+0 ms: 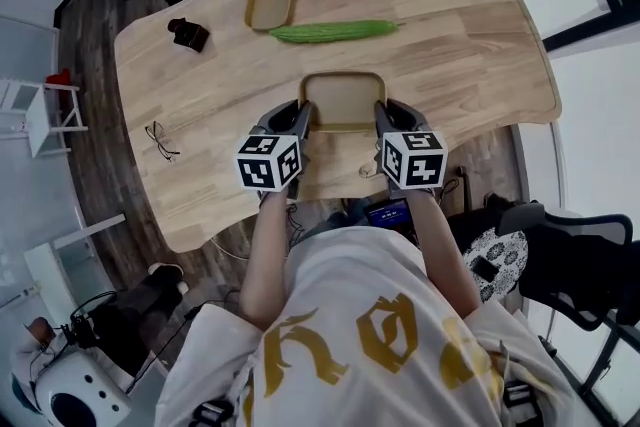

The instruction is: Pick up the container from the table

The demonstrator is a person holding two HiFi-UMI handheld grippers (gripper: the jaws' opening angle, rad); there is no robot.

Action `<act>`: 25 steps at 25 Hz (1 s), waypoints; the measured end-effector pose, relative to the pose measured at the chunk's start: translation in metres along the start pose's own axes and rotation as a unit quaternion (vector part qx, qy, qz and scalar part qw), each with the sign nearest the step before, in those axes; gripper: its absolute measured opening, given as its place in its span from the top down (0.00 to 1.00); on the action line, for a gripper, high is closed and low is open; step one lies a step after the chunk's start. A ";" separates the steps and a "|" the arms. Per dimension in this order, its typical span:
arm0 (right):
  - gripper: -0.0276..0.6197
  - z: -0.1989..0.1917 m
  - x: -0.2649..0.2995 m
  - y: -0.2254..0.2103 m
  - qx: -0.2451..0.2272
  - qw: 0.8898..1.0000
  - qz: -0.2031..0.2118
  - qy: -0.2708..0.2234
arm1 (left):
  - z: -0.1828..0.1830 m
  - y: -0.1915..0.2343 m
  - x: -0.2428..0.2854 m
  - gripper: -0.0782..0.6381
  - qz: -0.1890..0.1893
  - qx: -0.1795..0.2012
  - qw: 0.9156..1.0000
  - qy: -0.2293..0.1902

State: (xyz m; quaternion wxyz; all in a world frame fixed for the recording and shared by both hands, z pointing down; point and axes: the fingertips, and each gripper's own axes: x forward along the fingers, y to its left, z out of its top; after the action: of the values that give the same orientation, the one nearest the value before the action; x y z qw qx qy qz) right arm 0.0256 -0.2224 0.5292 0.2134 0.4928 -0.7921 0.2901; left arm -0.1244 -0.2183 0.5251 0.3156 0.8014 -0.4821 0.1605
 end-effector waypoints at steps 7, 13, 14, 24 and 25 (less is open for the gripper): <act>0.90 0.041 -0.015 -0.002 0.004 0.999 -0.010 -0.046 | 0.045 -0.014 -0.010 0.82 -0.010 0.018 0.999 -0.038; 0.90 0.067 -0.023 0.001 0.000 0.997 -0.007 -0.076 | 0.077 -0.019 -0.020 0.82 -0.017 0.015 0.997 -0.072; 0.90 0.071 -0.024 0.002 0.000 0.997 -0.006 -0.079 | 0.080 -0.019 -0.022 0.82 -0.018 0.016 0.997 -0.075; 0.91 0.083 -0.027 0.005 -0.017 0.996 -0.012 -0.092 | 0.088 -0.019 -0.026 0.82 -0.013 0.020 0.996 -0.081; 0.91 0.084 -0.027 0.004 -0.019 0.995 -0.013 -0.092 | 0.087 -0.020 -0.026 0.82 -0.013 0.020 0.997 -0.079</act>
State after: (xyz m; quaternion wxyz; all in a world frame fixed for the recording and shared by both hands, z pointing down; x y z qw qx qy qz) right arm 0.0287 -0.2594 0.4489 0.1527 0.5240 -0.8069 0.2259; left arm -0.1239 -0.2522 0.4382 0.2626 0.8241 -0.4916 0.1017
